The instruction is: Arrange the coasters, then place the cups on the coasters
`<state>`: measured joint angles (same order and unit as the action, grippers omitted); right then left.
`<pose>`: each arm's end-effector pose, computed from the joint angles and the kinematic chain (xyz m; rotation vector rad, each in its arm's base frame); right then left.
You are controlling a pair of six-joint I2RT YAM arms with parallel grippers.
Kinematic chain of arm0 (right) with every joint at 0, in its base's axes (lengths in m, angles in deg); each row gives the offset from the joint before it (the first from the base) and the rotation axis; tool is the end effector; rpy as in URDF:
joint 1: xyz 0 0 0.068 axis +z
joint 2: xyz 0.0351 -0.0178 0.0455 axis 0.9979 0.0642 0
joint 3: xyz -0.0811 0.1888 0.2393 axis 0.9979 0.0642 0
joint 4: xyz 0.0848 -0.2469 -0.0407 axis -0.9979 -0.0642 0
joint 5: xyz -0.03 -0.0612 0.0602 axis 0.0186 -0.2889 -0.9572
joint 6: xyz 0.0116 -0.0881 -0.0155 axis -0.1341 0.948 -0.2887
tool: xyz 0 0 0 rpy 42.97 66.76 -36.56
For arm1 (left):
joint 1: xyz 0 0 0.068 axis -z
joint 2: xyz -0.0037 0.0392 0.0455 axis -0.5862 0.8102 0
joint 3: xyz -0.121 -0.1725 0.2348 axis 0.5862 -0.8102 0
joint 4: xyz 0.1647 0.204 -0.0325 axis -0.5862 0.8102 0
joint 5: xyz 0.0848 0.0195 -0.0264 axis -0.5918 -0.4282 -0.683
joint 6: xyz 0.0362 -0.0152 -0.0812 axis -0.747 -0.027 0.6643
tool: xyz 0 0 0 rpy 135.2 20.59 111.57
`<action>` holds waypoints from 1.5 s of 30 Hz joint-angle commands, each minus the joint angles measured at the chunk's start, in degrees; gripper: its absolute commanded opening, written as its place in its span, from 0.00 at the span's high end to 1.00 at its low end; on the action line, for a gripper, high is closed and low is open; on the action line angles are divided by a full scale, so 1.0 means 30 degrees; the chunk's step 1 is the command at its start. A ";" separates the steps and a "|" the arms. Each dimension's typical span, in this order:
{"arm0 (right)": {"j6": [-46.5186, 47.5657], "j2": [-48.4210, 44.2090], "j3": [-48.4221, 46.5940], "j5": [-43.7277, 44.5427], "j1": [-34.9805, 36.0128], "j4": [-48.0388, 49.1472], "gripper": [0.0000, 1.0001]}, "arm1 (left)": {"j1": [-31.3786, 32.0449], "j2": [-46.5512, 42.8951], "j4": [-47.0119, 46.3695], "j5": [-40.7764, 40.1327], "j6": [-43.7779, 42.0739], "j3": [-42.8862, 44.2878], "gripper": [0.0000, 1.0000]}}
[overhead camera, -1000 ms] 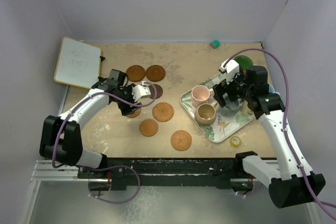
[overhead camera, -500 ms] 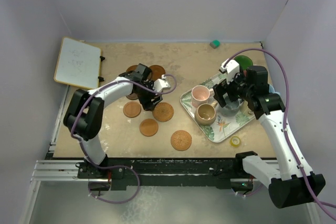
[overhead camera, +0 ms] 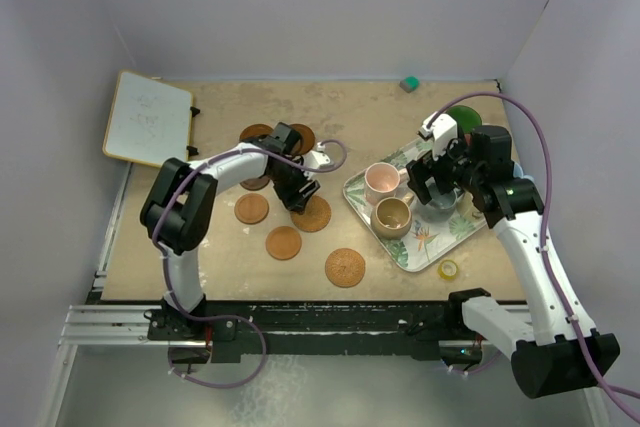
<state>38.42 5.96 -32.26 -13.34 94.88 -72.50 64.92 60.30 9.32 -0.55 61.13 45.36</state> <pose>0.2214 0.0579 0.3727 -0.7004 1.9401 0.1863 0.3416 -0.2272 0.1665 1.3404 2.4248 -0.6059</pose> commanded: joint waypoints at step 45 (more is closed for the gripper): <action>0.0256 -0.0246 -0.0109 -0.0030 -0.0337 0.0233 0.00 | 0.3710 -1.2299 -0.2386 -0.1801 -0.8000 -1.0409 0.25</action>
<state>38.61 5.93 -32.24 -13.27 94.18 -72.50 76.14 26.29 6.00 -5.71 42.02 16.10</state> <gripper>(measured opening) 0.998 0.744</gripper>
